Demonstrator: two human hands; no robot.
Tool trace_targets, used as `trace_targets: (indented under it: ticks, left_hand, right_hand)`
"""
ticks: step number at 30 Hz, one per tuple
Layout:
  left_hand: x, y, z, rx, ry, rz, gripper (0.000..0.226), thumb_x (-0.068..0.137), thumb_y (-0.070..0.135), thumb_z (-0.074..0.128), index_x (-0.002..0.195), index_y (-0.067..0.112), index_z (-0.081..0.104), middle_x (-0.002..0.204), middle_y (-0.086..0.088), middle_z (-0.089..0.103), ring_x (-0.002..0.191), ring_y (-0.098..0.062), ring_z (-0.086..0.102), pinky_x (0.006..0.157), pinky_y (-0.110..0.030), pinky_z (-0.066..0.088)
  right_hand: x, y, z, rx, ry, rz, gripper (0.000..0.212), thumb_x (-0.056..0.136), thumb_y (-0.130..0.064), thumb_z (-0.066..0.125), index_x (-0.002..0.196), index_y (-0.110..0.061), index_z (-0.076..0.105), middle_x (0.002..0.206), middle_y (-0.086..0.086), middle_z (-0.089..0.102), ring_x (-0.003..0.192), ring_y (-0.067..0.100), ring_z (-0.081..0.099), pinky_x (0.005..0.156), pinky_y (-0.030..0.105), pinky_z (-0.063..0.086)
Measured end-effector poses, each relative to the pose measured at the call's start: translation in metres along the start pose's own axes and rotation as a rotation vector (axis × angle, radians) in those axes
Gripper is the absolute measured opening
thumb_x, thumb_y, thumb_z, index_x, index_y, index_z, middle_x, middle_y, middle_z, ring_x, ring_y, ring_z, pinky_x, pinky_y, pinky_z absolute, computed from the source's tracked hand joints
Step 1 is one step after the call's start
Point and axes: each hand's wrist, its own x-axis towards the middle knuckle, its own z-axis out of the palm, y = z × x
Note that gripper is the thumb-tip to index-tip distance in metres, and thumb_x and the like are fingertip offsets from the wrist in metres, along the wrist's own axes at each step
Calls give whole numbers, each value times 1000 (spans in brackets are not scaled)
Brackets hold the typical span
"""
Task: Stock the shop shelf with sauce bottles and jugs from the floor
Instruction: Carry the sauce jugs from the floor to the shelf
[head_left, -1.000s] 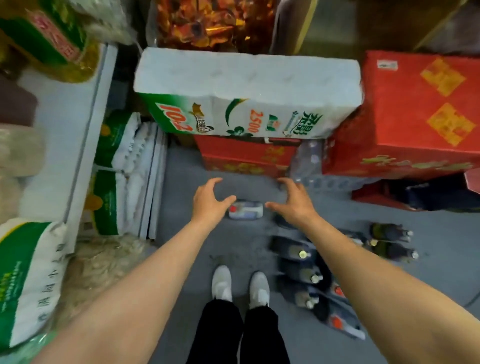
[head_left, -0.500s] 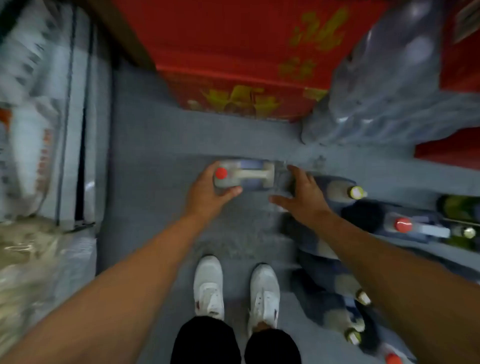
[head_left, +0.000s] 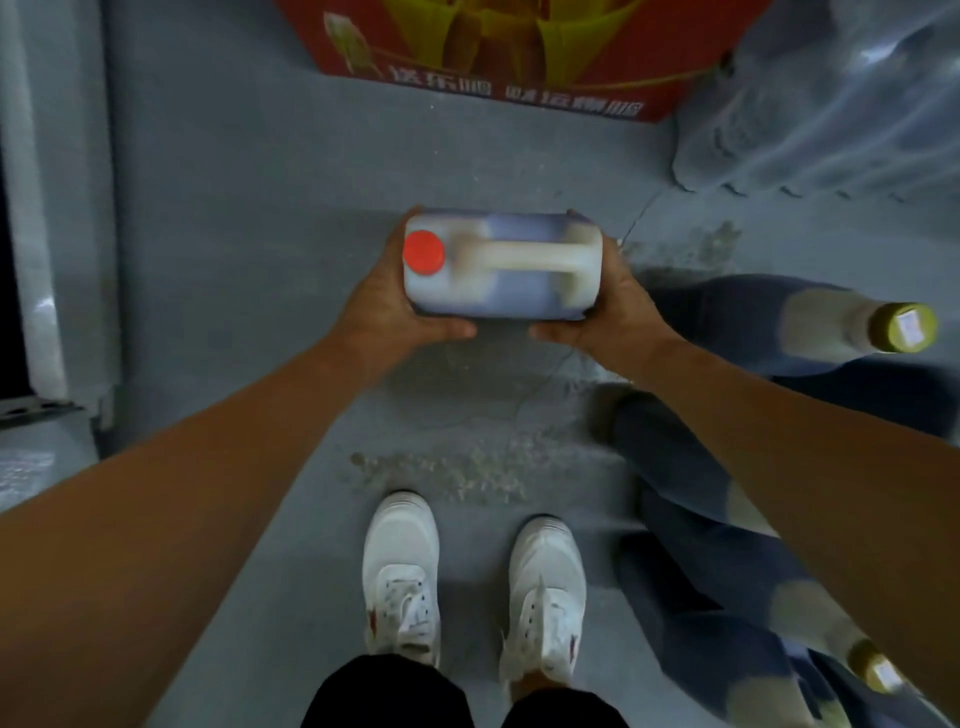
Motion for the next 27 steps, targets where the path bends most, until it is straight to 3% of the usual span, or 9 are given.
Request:
trace_targets:
  ticks: [3,5,6,9,11,14,18,22,27]
  left_hand:
    - [7,-6,-1,15,26,16,121,48,12,98,147,-1,29,134,-2,52,110,12,53,95,-5,39]
    - [7,-4,-1,-10,29,16,116,47,9,98,143,4,34,125,8,53,101,22,52,90,-4,41]
    - [7,-4,-1,-24,35,5,115,45,19,98,140,7,36,123,10,54,102,21,53,90,-6,43]
    - [2,1,-5,-75,-2,-42,110,42,43,91,136,14,42,128,6,59,115,1,58,101,-23,48]
    - [-8,1,-9,-133,-49,-105,110,43,44,93,137,13,46,131,-1,63,119,-14,61,104,-37,50]
    - [-42,-1,-12,-222,-75,-221,104,46,41,93,137,14,52,127,-5,67,116,-17,64,99,-37,52]
    - [-106,8,-18,-317,-45,-345,94,47,36,98,130,19,58,116,1,72,111,-16,66,93,-31,55]
    - [-172,37,-34,-408,-31,-417,90,47,39,90,128,15,59,113,-2,74,107,-17,69,90,-33,56]
    - [-242,97,-64,-503,49,-425,85,50,31,89,127,13,58,110,0,74,101,-9,70,77,-18,53]
  right_hand:
    - [6,-4,4,240,35,118,47,87,-8,70,119,-38,52,114,-13,59,96,15,63,57,35,61]
    - [6,-2,6,152,52,77,65,90,10,61,134,-33,43,117,-17,54,97,12,62,58,32,61]
    - [4,-1,6,138,51,38,80,81,10,72,141,-30,37,121,-17,51,102,13,61,61,31,62]
    - [-7,-8,7,31,35,9,111,45,-14,100,139,-29,43,128,-10,52,111,17,58,71,27,61]
    - [-15,-15,8,-175,70,-9,98,61,-4,92,143,-23,44,128,-6,56,115,14,55,83,21,58]
    - [-32,-19,10,-429,65,27,93,62,-24,95,143,-29,49,126,-10,63,120,10,57,104,33,50]
    - [-75,-23,33,-434,-9,53,88,61,-22,95,138,-28,54,117,-11,67,110,4,60,92,17,49]
    - [-131,-46,61,-464,-57,79,70,60,-31,95,118,-44,58,105,-22,68,96,-9,61,91,24,52]
    - [-198,-104,91,-473,-89,90,60,62,-38,93,114,-38,63,102,-22,71,98,-7,64,87,22,53]
